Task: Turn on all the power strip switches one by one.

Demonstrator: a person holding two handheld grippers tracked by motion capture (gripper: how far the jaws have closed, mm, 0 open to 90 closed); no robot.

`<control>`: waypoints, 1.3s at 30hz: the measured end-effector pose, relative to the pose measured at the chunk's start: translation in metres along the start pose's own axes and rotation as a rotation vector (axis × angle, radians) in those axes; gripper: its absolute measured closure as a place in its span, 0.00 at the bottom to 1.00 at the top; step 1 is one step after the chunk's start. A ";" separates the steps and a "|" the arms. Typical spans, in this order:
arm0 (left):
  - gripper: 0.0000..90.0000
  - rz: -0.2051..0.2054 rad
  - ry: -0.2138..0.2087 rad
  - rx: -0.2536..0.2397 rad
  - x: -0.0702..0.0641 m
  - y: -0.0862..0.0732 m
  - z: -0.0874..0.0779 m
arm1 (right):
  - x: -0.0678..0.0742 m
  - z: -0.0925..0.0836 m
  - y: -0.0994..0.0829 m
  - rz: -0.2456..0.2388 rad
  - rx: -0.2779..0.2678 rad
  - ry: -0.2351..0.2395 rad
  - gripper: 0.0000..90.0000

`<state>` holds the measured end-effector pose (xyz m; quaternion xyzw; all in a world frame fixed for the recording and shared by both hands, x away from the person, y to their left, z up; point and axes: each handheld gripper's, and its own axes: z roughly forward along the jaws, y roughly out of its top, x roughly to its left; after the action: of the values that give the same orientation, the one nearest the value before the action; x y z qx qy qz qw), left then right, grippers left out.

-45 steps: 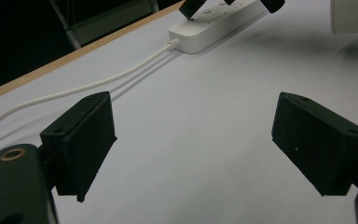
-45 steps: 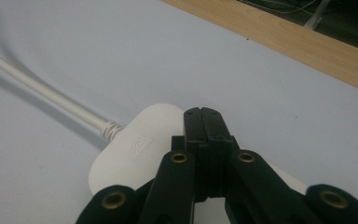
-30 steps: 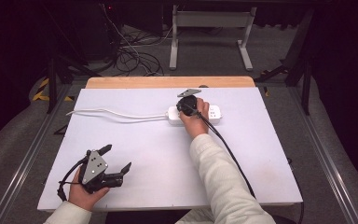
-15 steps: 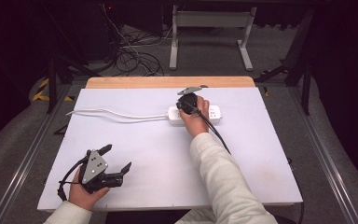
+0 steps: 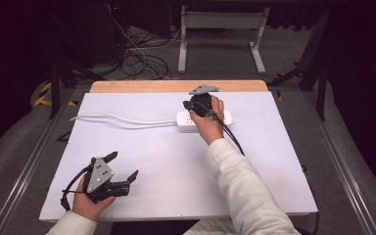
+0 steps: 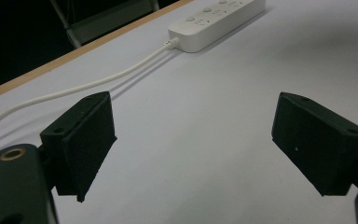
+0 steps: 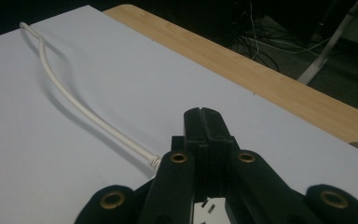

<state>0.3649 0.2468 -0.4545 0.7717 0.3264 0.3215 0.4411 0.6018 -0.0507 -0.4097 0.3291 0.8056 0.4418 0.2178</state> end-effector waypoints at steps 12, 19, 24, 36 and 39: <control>0.15 -0.009 0.004 -0.004 0.001 0.000 -0.002 | 0.000 -0.043 0.004 0.006 -0.081 0.072 0.69; 0.15 -0.021 0.002 -0.002 0.001 0.001 -0.002 | 0.002 -0.086 0.001 -0.002 -0.124 0.118 0.44; 0.15 -0.025 0.002 -0.004 0.001 0.001 -0.002 | 0.004 -0.113 -0.009 -0.002 -0.128 0.145 0.31; 0.14 -0.032 0.010 -0.013 0.000 0.002 -0.004 | 0.011 -0.163 -0.052 -0.002 -0.166 0.209 0.22; 0.14 -0.033 0.012 -0.016 -0.001 0.002 -0.005 | 0.013 -0.169 -0.072 0.021 -0.184 0.228 0.22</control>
<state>0.3613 0.2479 -0.4512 0.7608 0.3389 0.3215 0.4506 0.4600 -0.1659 -0.3846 0.2640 0.7778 0.5505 0.1492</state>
